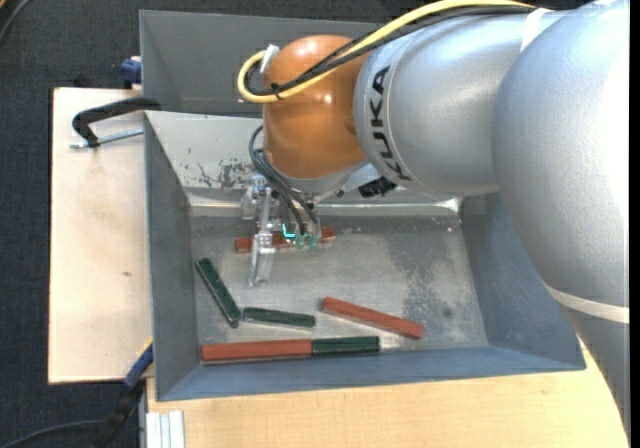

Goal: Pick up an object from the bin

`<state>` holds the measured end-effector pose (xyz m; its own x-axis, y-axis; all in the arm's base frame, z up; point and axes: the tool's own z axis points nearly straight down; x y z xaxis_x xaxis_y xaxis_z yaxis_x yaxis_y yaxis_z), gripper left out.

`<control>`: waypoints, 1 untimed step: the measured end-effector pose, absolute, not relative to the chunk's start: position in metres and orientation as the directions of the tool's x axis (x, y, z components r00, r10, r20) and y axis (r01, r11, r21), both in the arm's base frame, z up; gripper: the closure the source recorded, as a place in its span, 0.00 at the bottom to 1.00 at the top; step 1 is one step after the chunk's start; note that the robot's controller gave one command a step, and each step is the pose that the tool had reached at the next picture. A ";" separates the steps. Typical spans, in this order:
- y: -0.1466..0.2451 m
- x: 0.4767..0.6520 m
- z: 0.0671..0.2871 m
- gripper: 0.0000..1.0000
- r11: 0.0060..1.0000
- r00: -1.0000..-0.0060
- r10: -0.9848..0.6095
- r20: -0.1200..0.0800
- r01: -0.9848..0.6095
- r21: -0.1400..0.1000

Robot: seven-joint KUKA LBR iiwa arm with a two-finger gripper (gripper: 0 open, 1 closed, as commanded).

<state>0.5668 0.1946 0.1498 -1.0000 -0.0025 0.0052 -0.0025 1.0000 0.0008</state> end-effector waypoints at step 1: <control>0.210 0.592 0.070 0.00 0.956 -0.956 0.293 0.002 0.293 0.001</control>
Offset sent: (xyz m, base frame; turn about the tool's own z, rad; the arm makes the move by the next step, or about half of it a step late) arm 0.0250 0.0143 -0.0798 0.3017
